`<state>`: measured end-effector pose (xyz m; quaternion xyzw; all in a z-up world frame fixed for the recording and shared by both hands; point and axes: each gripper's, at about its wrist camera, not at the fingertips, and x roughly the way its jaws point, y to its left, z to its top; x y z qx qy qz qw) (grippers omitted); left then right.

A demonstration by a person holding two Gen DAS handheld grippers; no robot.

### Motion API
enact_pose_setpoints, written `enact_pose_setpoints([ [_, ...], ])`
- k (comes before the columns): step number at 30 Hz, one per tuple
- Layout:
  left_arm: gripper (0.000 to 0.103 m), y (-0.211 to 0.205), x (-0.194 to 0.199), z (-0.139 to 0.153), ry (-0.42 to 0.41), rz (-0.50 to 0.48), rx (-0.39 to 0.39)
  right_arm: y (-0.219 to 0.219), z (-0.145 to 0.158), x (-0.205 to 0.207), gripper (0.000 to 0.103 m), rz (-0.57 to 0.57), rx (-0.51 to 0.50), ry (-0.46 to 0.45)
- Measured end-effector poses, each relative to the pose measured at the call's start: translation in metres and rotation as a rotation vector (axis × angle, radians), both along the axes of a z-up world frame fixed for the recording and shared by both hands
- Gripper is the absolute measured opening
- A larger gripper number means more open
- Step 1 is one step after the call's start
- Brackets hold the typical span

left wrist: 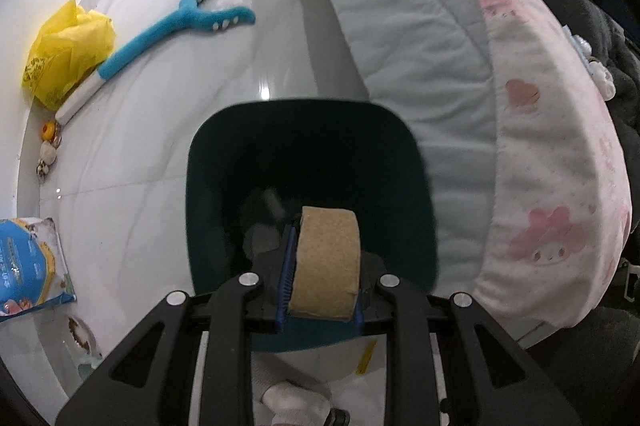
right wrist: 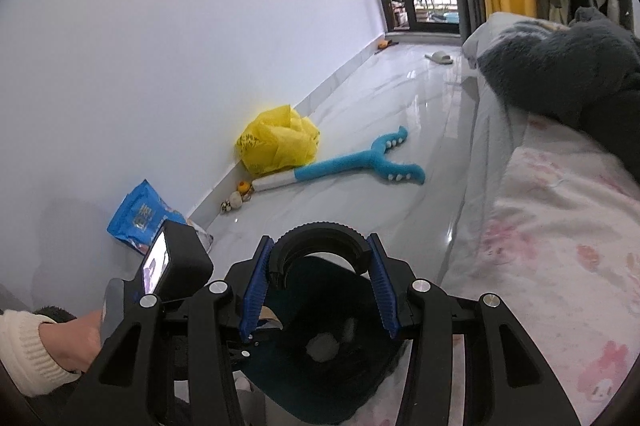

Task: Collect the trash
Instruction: 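Carry both items over the teal bin and open the left gripper to drop the tape, then open the right gripper over the bin to drop the black ring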

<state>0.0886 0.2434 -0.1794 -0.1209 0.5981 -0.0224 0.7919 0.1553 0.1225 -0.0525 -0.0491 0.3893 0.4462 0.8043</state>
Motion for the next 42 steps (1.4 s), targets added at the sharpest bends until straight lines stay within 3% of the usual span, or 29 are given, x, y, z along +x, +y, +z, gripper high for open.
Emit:
enact_pose_setpoints([
  [4,0.051,0.008,-0.005,-0.002,0.018,0.007,-0.002,0.012,-0.012,0.000,0.048,0.014,-0.029,0.024],
  [8,0.057,0.015,-0.009,0.004,-0.005,0.027,-0.008,0.024,-0.024,-0.002,0.048,0.024,-0.068,0.045],
  [13,0.071,0.028,-0.012,0.023,-0.109,0.064,-0.012,0.034,-0.042,0.000,0.048,0.022,-0.122,0.073],
  [17,0.073,0.038,-0.016,0.042,-0.211,0.092,0.003,0.041,-0.056,0.003,0.048,0.012,-0.162,0.101],
  [19,0.080,0.042,-0.020,0.051,-0.263,0.107,0.008,0.046,-0.064,0.004,0.048,0.010,-0.181,0.117],
  [25,0.087,0.048,-0.026,0.077,-0.398,0.126,0.027,0.058,-0.091,0.002,0.048,0.026,-0.249,0.159],
  [42,0.095,0.039,-0.042,0.133,-0.677,0.109,0.117,0.080,-0.142,-0.019,0.048,0.106,-0.399,0.205],
])
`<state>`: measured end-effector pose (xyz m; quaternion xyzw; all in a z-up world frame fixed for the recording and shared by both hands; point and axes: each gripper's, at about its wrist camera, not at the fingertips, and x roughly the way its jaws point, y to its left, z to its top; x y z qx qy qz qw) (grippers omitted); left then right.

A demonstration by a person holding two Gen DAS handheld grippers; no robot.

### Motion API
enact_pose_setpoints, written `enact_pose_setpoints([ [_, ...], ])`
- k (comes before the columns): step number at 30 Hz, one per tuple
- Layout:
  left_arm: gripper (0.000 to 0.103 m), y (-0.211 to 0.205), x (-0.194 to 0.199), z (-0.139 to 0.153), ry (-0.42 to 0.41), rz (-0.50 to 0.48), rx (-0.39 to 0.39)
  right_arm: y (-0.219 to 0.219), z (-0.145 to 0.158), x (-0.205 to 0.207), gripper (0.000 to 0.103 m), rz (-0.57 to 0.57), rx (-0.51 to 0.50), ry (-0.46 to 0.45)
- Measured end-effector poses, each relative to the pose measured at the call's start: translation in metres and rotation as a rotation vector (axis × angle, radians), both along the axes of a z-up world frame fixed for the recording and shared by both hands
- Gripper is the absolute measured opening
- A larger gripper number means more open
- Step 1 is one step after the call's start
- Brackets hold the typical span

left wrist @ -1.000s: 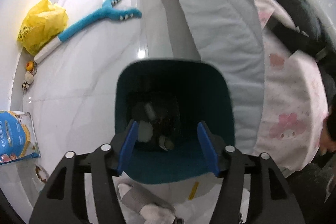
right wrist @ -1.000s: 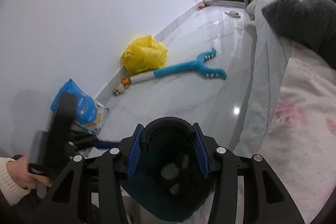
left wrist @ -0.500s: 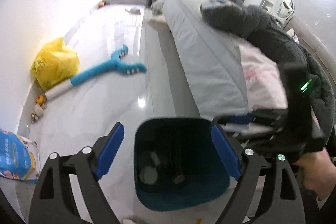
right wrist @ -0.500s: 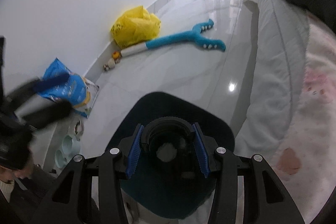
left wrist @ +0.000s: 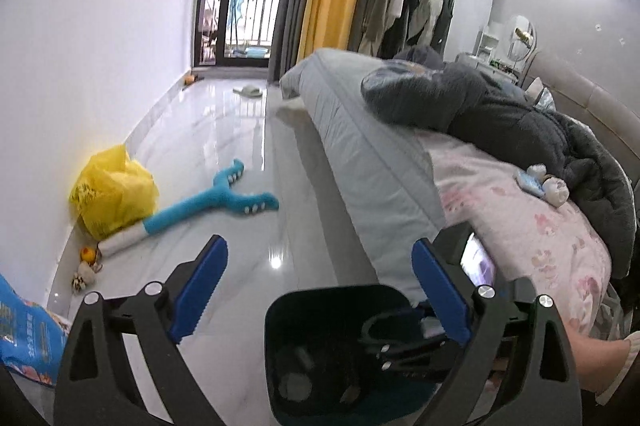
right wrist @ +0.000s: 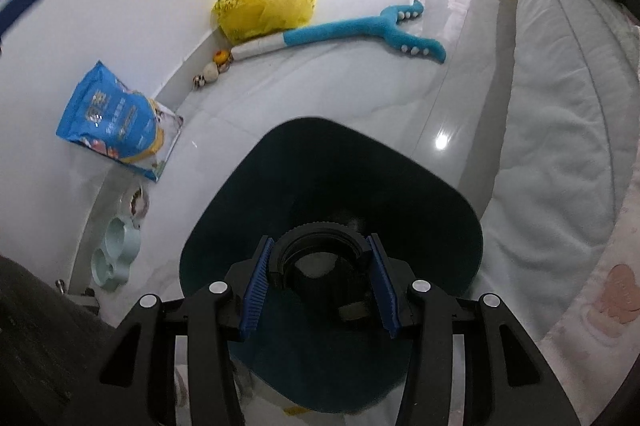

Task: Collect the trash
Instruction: 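Open the right gripper over the bin to drop the black ring, then move both tools back over the bed toward the remaining items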

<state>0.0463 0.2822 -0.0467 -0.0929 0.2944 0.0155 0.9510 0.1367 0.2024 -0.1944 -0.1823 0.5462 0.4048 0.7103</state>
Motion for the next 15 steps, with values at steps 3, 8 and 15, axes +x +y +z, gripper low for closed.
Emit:
enact_pose_setpoints([
  [3,0.095,-0.002,-0.002,0.008,-0.045,0.002,0.002,-0.001,-0.005,-0.002,0.048,0.012,-0.024,0.006],
  [8,0.095,-0.003,-0.004,0.021,-0.103,0.013,-0.032,-0.009,-0.012,-0.003,0.050,0.015,-0.051,0.013],
  [15,0.096,-0.013,0.003,0.033,-0.135,0.014,-0.048,-0.020,0.005,-0.007,0.069,0.036,-0.033,-0.016],
])
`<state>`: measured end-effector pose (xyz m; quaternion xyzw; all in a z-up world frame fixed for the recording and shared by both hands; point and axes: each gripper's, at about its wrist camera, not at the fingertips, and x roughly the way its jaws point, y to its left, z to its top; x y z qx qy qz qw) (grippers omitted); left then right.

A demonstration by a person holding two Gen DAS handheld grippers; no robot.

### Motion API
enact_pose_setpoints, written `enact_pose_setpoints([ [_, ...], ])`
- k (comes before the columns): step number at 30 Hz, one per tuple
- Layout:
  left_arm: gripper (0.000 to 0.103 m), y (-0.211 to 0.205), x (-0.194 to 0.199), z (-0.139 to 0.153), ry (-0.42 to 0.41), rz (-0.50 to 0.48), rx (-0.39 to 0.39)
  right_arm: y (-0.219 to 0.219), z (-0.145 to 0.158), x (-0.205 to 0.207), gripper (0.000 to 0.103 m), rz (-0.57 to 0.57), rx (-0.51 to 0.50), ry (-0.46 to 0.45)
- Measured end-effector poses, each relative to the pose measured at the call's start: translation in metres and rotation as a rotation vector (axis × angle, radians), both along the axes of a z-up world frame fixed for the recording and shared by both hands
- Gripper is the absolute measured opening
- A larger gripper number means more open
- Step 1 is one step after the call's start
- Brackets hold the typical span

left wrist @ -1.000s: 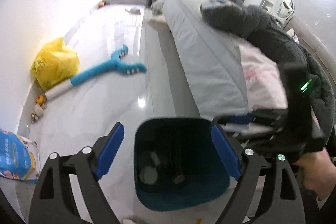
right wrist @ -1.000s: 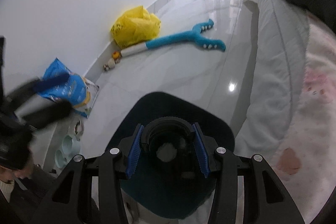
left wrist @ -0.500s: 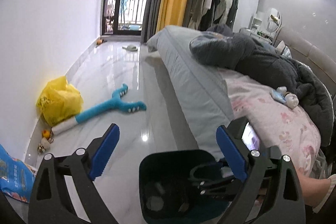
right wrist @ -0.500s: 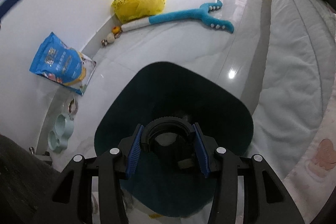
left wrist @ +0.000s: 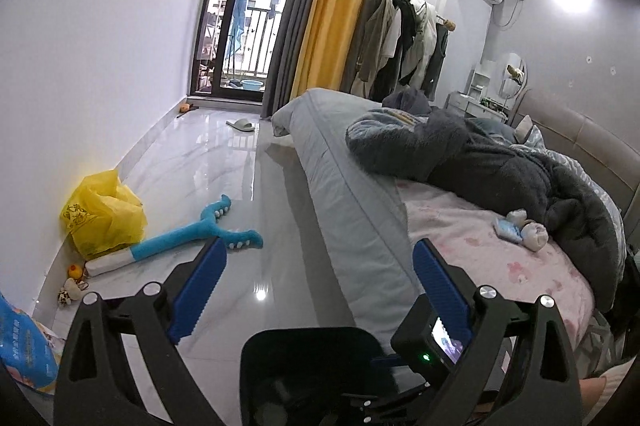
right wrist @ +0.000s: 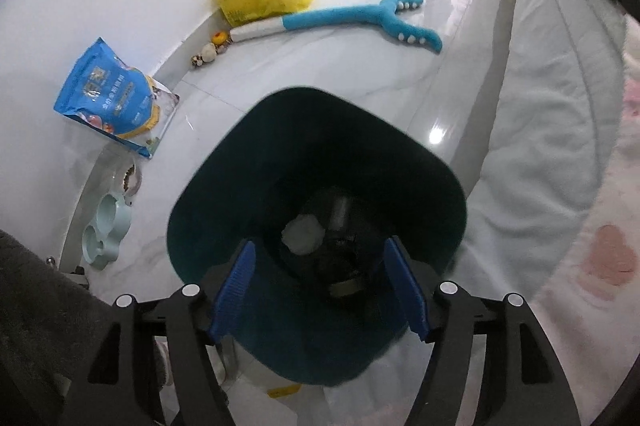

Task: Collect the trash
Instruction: 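Move both tools back over the bed toward the remaining items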

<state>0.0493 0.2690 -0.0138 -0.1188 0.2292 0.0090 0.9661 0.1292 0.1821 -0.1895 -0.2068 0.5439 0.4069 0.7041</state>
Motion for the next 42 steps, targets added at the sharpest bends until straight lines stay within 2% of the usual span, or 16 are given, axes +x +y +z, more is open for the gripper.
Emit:
enact_pose_setpoints([
  [9,0.097,-0.021,0.008,0.014,-0.054,-0.010,-0.016,-0.027,0.038,0.002,0.070,-0.013,0.098,-0.032],
  [20,0.097,-0.056,0.030,0.017,-0.058,-0.052,-0.043,-0.081,0.091,0.024,0.072,-0.093,0.246,-0.138],
  [30,0.097,-0.090,0.061,0.018,-0.058,-0.094,-0.040,-0.123,0.118,0.052,0.074,-0.150,0.311,-0.233],
  [42,0.097,-0.126,0.101,0.006,-0.023,-0.141,-0.036,-0.190,0.130,0.099,0.075,-0.257,0.313,-0.308],
])
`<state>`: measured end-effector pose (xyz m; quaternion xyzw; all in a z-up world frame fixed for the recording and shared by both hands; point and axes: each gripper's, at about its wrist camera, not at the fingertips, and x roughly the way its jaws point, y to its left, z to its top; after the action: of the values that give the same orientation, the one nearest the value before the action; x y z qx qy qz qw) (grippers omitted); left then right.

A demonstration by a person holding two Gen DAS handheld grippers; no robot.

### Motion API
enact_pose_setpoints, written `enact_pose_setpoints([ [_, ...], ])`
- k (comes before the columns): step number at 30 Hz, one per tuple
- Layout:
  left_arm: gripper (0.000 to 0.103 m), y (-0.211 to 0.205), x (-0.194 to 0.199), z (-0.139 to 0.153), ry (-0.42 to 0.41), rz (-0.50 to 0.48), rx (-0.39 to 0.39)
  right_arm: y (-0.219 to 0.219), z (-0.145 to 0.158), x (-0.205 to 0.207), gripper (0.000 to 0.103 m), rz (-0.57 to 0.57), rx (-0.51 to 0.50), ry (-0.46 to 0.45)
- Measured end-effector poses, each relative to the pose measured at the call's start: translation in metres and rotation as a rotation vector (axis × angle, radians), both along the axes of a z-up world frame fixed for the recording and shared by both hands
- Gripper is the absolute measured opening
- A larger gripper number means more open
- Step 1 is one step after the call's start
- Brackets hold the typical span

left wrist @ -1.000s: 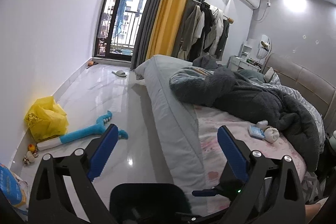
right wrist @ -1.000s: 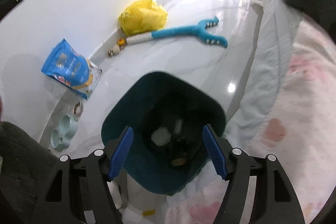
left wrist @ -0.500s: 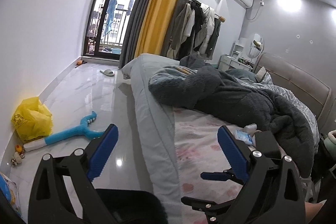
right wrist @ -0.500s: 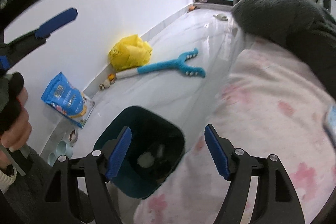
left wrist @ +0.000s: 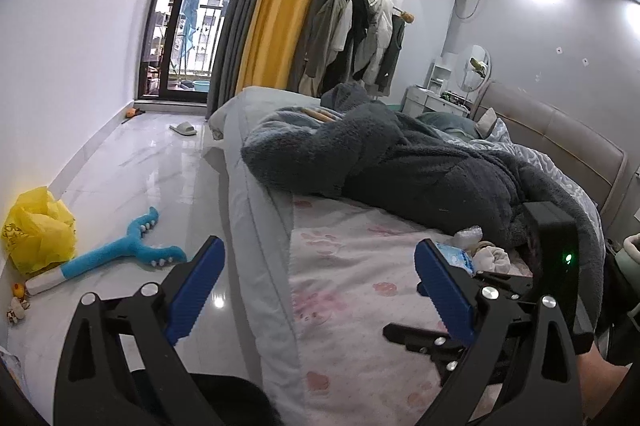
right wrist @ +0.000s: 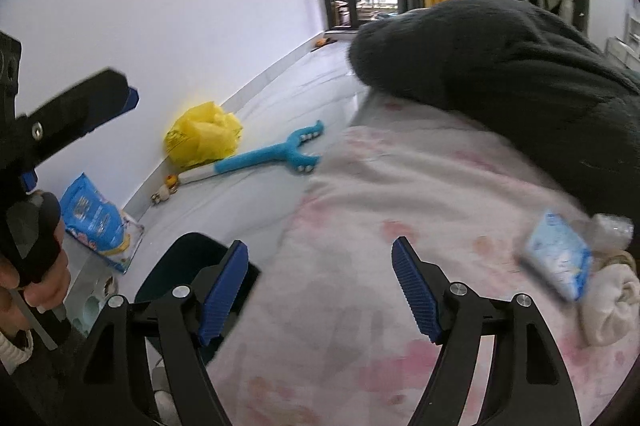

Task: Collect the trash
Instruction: 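Move both tools back over the bed toward the remaining items, then grasp the white sock with the right gripper and lift it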

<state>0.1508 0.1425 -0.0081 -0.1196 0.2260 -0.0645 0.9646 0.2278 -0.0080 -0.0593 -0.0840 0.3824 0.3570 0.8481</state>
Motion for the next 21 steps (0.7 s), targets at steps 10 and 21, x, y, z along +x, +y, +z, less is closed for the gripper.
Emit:
enact_pose_setpoints([
  [10,0.097,-0.039,0.037,-0.011,0.020,-0.052,0.013,-0.069,0.005,0.035,0.076,-0.128,-0.033,-0.057],
  [21,0.097,-0.078,0.070,-0.025,0.043,-0.101,0.011,-0.142,0.002,0.062,0.076,-0.239,-0.034,-0.052],
])
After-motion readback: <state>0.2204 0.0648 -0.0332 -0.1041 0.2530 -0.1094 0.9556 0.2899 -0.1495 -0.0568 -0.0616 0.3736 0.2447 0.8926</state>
